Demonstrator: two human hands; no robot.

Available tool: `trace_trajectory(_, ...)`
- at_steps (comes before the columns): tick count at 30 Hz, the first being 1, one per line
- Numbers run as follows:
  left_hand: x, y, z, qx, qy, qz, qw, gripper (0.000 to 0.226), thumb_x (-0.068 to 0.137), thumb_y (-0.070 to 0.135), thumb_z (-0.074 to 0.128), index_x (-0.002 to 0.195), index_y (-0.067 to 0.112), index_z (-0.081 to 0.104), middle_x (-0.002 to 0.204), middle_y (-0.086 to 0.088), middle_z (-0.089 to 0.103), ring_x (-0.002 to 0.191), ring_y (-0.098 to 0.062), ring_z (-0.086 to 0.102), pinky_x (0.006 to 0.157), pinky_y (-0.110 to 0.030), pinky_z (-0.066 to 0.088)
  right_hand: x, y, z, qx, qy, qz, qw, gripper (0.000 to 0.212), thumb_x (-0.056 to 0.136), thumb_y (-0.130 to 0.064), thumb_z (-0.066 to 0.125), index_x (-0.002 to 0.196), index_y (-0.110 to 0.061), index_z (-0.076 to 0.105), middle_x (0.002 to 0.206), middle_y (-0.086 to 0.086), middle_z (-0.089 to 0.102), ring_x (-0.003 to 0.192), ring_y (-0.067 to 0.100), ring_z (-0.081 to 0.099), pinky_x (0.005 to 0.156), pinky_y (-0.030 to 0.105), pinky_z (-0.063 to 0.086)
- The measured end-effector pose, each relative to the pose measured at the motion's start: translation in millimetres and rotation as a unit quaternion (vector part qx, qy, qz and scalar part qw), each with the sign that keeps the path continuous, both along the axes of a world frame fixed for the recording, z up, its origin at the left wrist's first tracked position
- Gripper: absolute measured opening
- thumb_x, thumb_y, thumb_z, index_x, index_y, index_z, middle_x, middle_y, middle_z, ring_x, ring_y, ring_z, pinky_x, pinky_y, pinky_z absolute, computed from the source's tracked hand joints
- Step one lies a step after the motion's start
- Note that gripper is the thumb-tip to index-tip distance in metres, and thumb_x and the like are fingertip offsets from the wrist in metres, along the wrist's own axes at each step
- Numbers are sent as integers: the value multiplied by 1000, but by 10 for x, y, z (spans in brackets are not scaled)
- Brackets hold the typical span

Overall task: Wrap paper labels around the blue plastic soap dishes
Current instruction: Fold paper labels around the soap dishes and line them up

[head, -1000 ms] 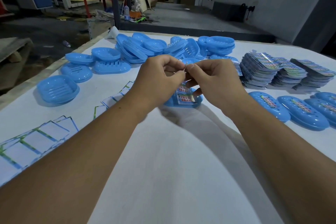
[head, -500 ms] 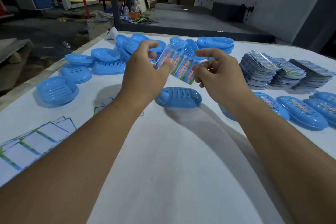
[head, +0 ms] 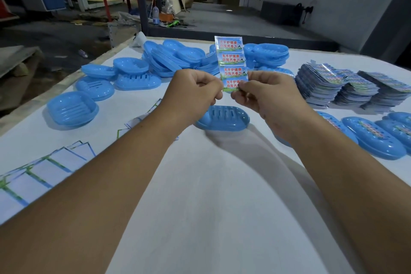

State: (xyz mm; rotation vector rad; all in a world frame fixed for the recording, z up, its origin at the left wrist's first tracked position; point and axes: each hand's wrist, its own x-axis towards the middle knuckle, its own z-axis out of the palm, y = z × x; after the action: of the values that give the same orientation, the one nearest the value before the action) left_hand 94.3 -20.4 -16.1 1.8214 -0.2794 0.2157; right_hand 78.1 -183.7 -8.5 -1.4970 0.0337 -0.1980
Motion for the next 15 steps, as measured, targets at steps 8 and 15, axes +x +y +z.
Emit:
trace_trajectory(8,-32,-9,6,8,-10,-15,1000,16,93,19,65,81,14,75,69,7,74,59,0,59,58,-11,47,28,-29,-77,-131,-29,-83,987,29,88,-13,77,113,-14,64,90,4,73,70,17,70,74,34,62)
trace_trajectory(15,-45,-6,-11,35,-43,-27,998,19,95,19,65,79,20,75,73,6,75,67,-6,65,80,-29,58,-31,-10,-75,-292,-86,-75,950,9,87,-23,72,79,-24,76,70,-8,73,60,1,58,61,20,49)
